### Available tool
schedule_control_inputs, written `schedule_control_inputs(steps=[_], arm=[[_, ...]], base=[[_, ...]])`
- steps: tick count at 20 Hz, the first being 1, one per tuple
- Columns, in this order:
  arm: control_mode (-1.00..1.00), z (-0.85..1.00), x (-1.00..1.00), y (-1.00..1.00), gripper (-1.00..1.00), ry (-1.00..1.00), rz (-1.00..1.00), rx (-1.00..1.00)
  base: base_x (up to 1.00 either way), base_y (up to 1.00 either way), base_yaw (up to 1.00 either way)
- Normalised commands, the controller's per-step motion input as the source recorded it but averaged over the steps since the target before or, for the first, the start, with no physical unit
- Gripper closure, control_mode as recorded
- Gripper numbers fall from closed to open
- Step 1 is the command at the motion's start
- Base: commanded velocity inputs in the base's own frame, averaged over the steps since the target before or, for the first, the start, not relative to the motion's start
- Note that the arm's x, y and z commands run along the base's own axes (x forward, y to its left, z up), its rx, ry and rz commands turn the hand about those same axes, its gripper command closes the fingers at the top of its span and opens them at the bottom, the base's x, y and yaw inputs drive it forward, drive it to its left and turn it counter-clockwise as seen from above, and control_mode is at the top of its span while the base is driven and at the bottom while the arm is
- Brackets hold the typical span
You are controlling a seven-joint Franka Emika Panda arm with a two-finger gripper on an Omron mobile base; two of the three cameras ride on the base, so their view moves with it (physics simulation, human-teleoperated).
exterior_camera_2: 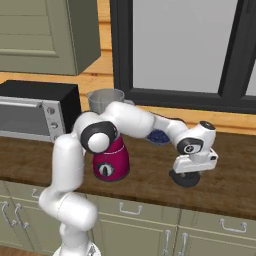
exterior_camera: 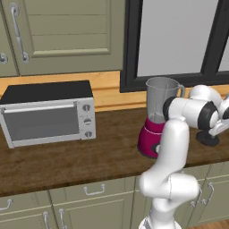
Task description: Close the lid blender by securely placing the lid on top.
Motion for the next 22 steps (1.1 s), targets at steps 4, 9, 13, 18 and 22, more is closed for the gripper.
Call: schedule_control_inputs(steps=[4,9,13,18,22], arm=[[-1.00,-0.10,0.04,0.19,-1.00,0.00,0.00,0.00],[-1.00,-0.15,0.03,0.20,-1.00,0.00,0.00,-0.03],[-1.00,-0.14,0.03,0.10,-1.00,0.00,0.00,-0.05],[-1.00,-0.05,0.13,0.04,-1.00,0.00,0.00,0.00],[-1.00,-0.07,0.18,0.00,-1.00,0.00,0.00,0.00]], base=[[0.00,0.00,0.00],[0.00,0.00,0.00],[0.00,0.00,0.00],[0.00,0.00,0.00],[0.00,0.00,0.00]])
